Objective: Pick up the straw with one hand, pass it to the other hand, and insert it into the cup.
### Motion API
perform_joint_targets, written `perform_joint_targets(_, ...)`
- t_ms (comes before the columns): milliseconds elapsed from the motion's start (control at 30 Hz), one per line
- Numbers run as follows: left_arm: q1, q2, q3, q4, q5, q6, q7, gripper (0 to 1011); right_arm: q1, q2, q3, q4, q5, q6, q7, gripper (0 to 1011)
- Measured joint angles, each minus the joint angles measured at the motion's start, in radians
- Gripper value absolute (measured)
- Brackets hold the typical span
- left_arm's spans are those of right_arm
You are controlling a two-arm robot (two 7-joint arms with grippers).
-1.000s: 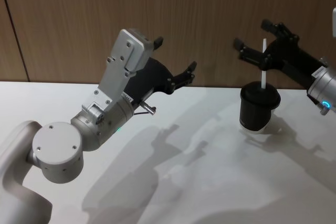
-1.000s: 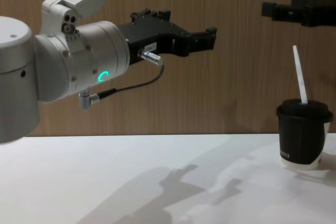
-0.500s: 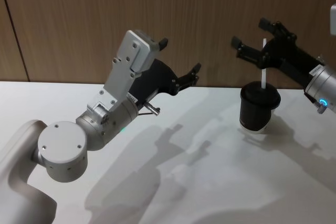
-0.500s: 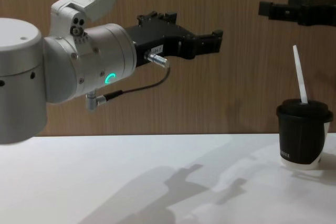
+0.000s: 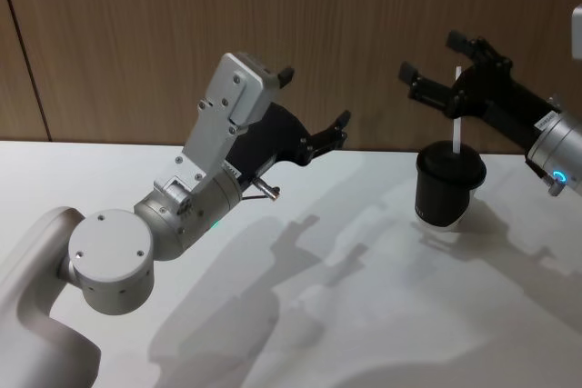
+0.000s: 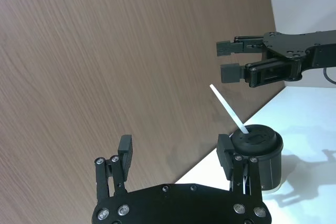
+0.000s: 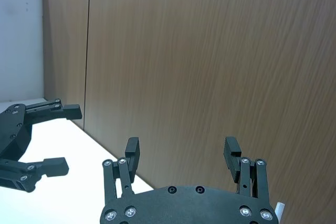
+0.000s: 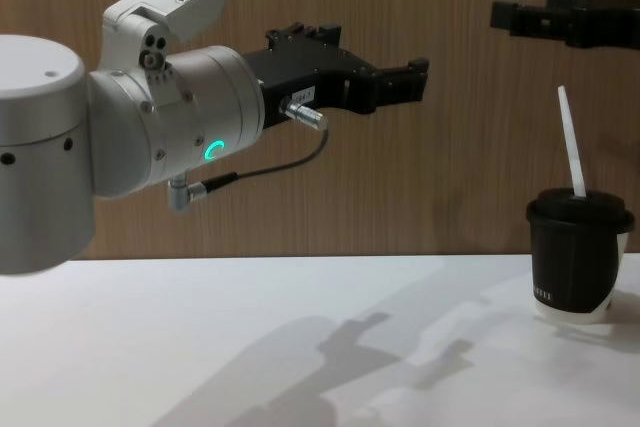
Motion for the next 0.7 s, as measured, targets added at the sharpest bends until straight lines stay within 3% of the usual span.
perform_joint_targets(700,-0.002,-0.001,0.001,0.002,0.001,0.000,-0.001,1003,0.002,-0.002,0.000,0.003,0.002,0.001,0.003,1001)
